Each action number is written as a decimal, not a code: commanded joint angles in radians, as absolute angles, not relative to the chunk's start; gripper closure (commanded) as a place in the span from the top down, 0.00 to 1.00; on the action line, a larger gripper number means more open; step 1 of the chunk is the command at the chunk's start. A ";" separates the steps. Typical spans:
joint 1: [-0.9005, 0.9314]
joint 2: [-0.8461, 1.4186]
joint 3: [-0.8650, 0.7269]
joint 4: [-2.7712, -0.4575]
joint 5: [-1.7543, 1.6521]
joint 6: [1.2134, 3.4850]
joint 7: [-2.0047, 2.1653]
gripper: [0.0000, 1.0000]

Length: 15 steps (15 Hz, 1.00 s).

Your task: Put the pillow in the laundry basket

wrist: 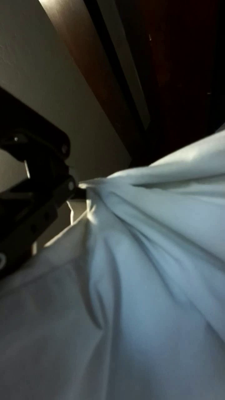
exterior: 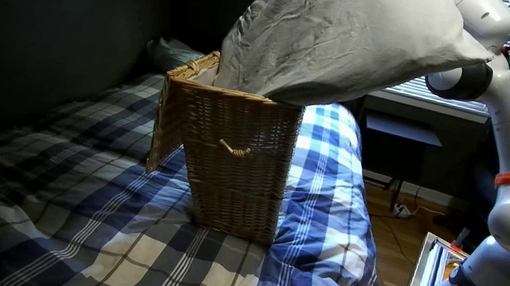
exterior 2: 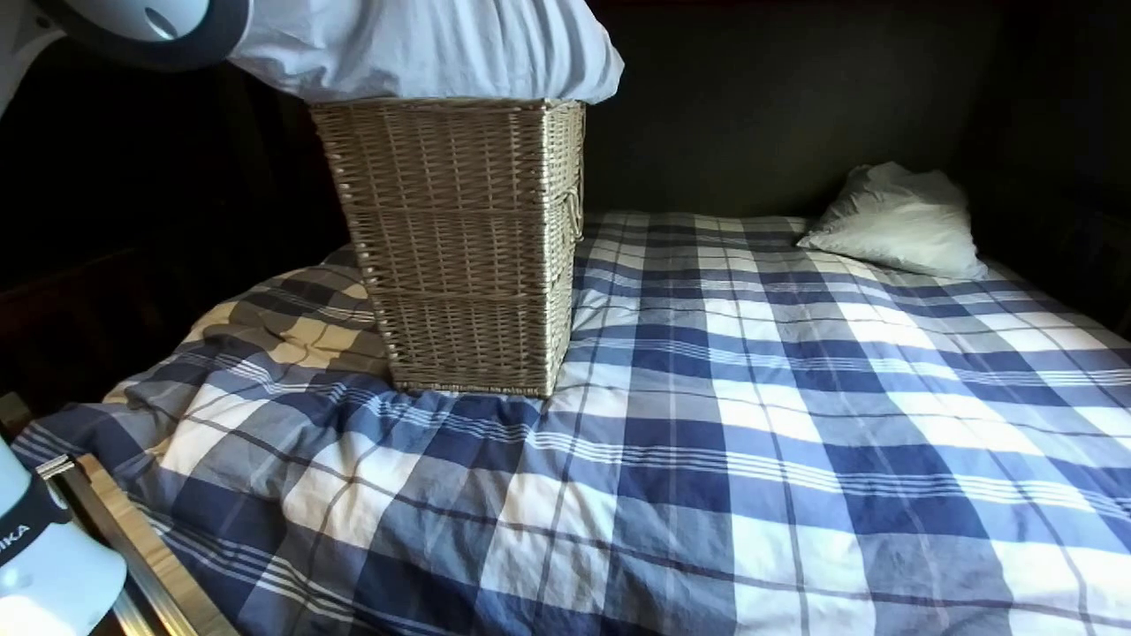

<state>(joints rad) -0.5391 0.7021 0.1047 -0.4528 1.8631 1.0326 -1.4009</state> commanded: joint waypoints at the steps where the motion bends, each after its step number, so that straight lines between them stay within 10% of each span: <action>1: -0.586 0.610 0.053 -0.484 1.780 1.029 -1.330 1.00; 15: -0.789 0.444 -0.023 -0.475 1.502 0.976 -1.287 1.00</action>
<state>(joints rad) -0.7724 0.4752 -0.0086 -0.4521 1.5765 1.0215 -1.2845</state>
